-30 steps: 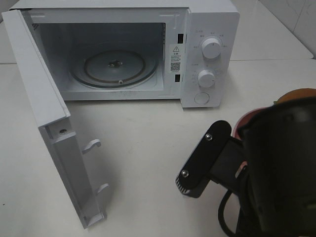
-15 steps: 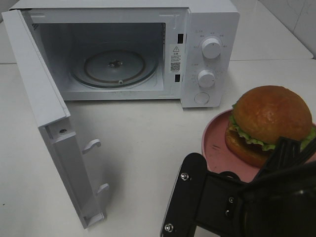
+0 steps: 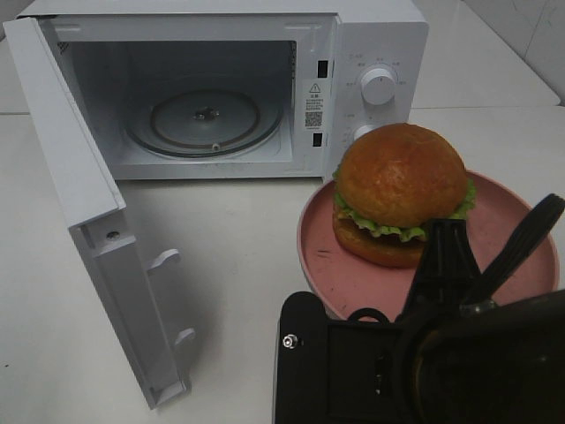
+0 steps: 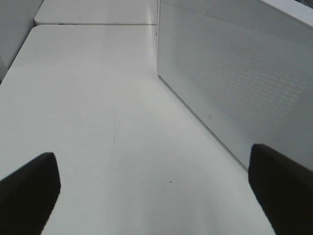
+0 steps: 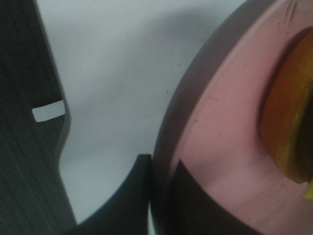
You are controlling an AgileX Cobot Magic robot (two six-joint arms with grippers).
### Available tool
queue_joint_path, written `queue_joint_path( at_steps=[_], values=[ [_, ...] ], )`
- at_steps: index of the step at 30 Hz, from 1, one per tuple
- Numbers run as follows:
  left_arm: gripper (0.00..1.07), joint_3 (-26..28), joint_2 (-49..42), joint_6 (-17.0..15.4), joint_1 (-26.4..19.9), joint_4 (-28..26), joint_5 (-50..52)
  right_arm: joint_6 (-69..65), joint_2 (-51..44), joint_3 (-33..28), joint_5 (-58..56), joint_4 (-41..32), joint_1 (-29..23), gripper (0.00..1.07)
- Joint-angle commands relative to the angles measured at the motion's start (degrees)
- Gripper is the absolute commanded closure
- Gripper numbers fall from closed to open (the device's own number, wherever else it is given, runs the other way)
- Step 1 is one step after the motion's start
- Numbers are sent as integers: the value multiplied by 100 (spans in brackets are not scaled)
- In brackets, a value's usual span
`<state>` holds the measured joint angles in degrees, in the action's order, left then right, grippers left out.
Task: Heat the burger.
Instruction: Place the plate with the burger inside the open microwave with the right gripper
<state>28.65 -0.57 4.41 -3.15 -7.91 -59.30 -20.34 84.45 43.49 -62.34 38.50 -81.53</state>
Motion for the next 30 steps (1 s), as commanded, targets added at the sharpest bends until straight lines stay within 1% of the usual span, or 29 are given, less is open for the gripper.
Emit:
queue_joint_path(
  at_steps=[1,9,12,14,15,16,18,20,21,23,24,26,29,30],
  values=[
    [9,-17,-103,6,-11,-6,34,166,-40,-6,-6,567,-17,107],
    [9,-17,-103,6,-11,-6,34,888,-40,-6,705,699,-6,107],
    [9,-17,-103,6,-11,-6,34,1140,-40,-6,928,751,120,107],
    [9,-17,-103,6,-11,-6,34,1473,-40,-6,1054,791,372,107],
    [9,-17,-103,6,-11,-6,34,1473,-40,-6,1054,791,372,107],
    [9,-17,-103,6,-11,-6,34,1713,-40,-6,1037,848,561,107],
    [9,-17,-103,6,-11,-6,34,1833,-40,-6,1037,911,625,107],
    [9,-17,-103,6,-11,-6,34,1908,-40,-6,1146,1003,848,107],
    [9,-17,-103,6,-11,-6,34,1908,-40,-6,1146,1003,848,107],
    [9,-17,-103,6,-11,-6,34,1942,-40,-6,1507,1014,1100,107],
    [9,-17,-103,6,-11,-6,34,1942,-40,-6,1507,1014,1100,107],
    [9,-17,-103,6,-11,-6,34,2475,-40,-6,1902,1031,1455,107],
    [9,-17,-103,6,-11,-6,34,2630,-40,-6,2040,1026,1547,107],
    [9,-17,-103,6,-11,-6,34,2899,-40,-6,2320,985,1713,107]
  ],
)
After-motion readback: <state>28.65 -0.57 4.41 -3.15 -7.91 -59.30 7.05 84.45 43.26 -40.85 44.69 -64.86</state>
